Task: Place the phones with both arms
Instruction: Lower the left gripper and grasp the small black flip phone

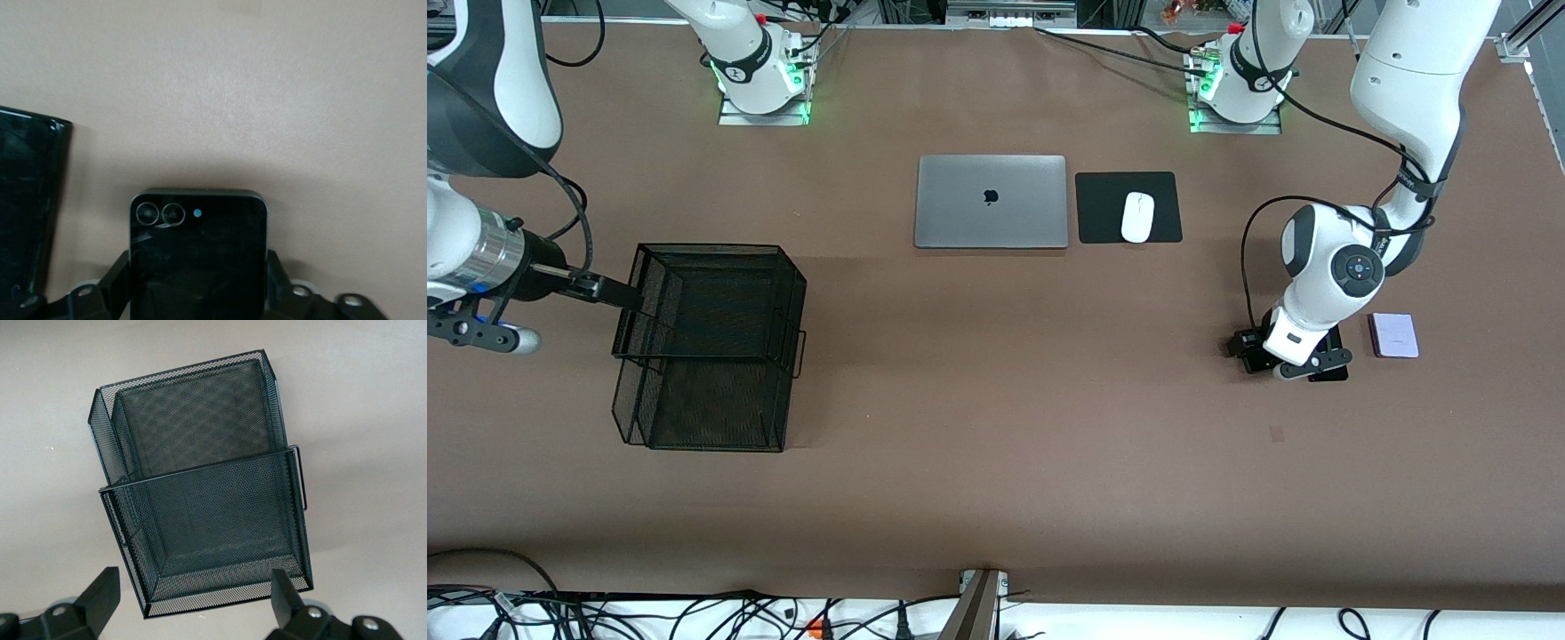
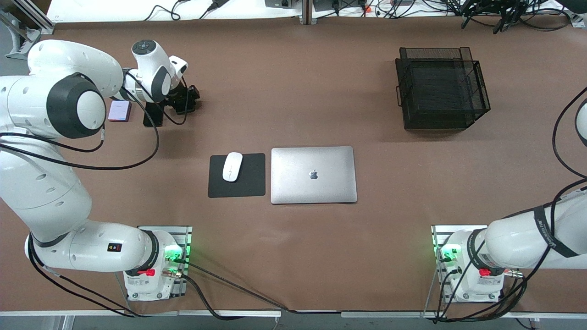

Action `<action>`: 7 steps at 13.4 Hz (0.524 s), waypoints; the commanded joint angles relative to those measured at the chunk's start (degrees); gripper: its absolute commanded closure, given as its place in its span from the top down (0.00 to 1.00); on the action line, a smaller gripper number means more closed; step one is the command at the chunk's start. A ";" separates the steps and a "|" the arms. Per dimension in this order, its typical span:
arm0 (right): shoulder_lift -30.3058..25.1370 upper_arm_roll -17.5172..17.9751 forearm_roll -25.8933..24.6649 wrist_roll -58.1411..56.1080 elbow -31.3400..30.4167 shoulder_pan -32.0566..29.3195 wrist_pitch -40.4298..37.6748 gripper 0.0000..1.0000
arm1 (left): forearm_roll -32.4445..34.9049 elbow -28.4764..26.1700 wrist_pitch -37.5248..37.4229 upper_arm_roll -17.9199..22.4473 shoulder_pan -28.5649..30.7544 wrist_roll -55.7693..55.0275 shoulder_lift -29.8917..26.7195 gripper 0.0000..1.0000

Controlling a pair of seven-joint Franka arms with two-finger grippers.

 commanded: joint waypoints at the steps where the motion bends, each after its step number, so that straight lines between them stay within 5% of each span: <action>1: 0.01 0.32 0.65 0.74 -0.03 -0.04 -1.14 1.00 | 1.22 -1.02 0.68 0.32 -0.56 -2.36 0.26 0.08; 2: 0.01 0.41 0.65 0.57 0.06 -0.04 -1.14 1.00 | 1.22 -0.67 0.33 0.24 -0.56 -2.72 0.26 0.00; 7: 0.10 0.41 0.74 0.65 0.06 -0.04 -0.71 1.00 | 1.22 9.41 -13.88 0.15 -0.82 -2.89 -0.18 0.00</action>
